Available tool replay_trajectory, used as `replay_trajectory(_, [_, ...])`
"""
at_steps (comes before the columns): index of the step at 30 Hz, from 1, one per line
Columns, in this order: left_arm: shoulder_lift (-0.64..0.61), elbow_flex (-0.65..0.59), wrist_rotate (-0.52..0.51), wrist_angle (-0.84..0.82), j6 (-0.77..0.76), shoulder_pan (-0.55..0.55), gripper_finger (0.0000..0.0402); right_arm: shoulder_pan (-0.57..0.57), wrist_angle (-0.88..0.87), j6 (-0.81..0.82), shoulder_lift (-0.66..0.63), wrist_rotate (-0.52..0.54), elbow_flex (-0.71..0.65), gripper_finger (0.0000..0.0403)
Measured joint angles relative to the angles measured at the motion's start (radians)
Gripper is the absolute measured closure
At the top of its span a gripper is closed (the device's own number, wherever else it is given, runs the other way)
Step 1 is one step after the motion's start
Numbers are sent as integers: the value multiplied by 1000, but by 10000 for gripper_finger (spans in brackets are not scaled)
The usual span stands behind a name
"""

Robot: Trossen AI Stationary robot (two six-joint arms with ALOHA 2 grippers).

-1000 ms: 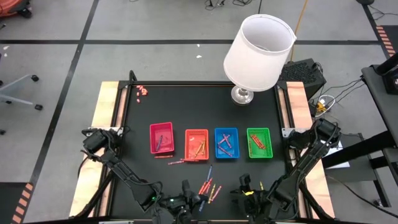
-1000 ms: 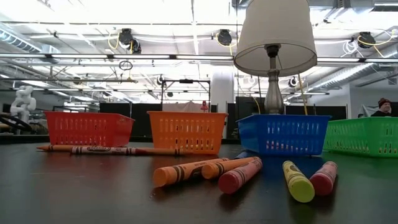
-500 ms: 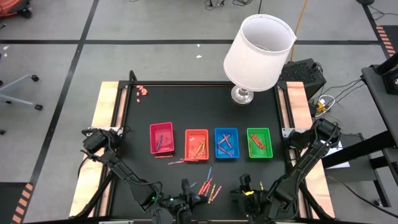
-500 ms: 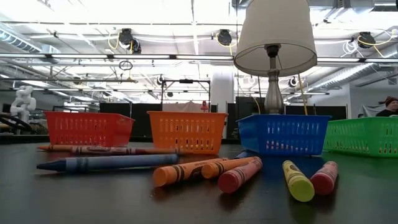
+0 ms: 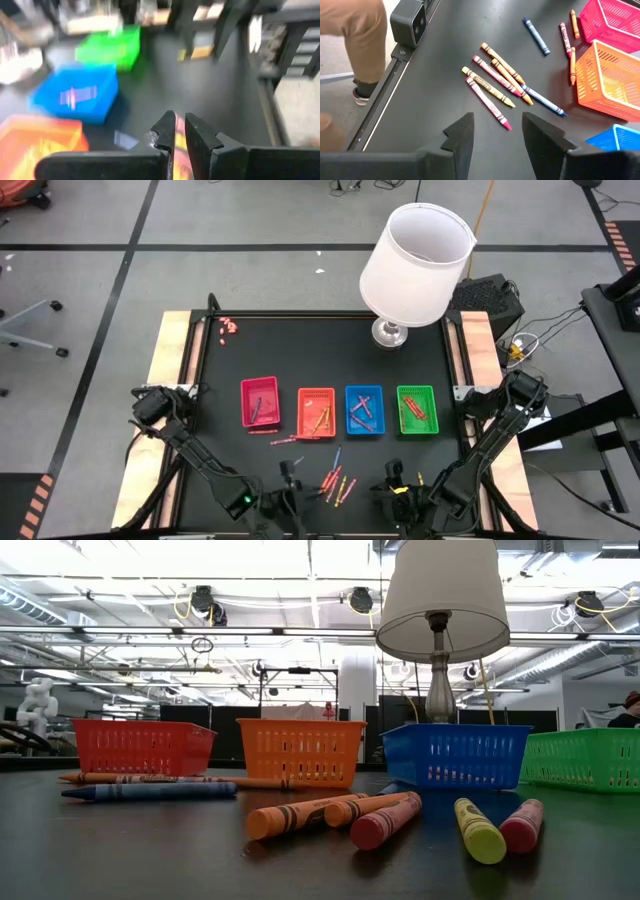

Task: Sort crayons
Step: Put the blue crayon into the red bin

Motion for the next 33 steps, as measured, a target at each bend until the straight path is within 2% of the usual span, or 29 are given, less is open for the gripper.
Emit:
replay_trajectory(5, [-26, 0, 62, -476, -582, 0, 362, 0, 0, -7, 0, 2, 0, 252])
replay_trajectory(7, [-26, 0, 131, -632, -746, 0, 362, -5, 0, -17, 0, 20, 0, 252])
replay_trajectory(9, [-26, 0, 187, -747, -844, 1, 359, -13, 1, -16, 0, 25, 0, 252])
replay_trajectory(13, [-18, -24, 236, -847, -909, 10, 334, -15, 0, -5, 0, 23, 0, 252])
replay_trajectory(16, [-19, -47, 236, -832, -917, 10, 302, -10, -2, -5, 0, 21, 0, 252])
replay_trajectory(21, [-19, -107, 250, -833, -1017, 5, 256, -5, -2, -8, 0, 21, 0, 252])
replay_trajectory(33, [-19, -213, 257, -730, -1035, 0, 258, -5, -1, -8, 0, 20, 0, 252])
